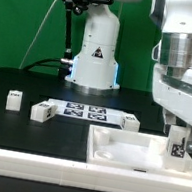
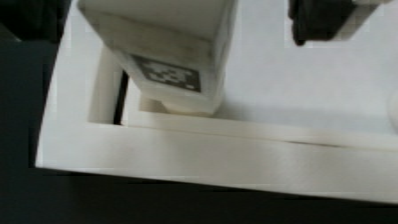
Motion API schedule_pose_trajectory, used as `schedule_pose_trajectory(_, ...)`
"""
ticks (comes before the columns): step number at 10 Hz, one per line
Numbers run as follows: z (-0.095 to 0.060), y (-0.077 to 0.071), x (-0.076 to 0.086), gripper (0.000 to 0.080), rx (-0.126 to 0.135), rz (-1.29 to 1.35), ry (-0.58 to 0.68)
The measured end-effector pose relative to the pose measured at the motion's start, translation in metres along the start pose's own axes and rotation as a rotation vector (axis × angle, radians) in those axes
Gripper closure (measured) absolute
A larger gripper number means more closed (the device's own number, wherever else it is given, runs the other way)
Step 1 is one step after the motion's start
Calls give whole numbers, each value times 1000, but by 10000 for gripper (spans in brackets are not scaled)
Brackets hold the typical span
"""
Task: Assemble one leg
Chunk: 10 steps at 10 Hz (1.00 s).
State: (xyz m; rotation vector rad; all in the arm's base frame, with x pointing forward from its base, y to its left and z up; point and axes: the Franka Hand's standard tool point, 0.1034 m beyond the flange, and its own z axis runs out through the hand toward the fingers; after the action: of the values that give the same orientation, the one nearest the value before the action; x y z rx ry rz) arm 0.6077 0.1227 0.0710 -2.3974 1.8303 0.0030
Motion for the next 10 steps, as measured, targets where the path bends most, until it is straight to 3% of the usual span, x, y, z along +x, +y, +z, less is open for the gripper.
schedule_pose_trajectory(4,-2,-2,0,150,-30,-591,27)
schedule_pose_trajectory(8,3,1,5,150,-76,-1163,50)
schedule_pose_trajectory(10,3,1,6,198,-78,-1250,46)
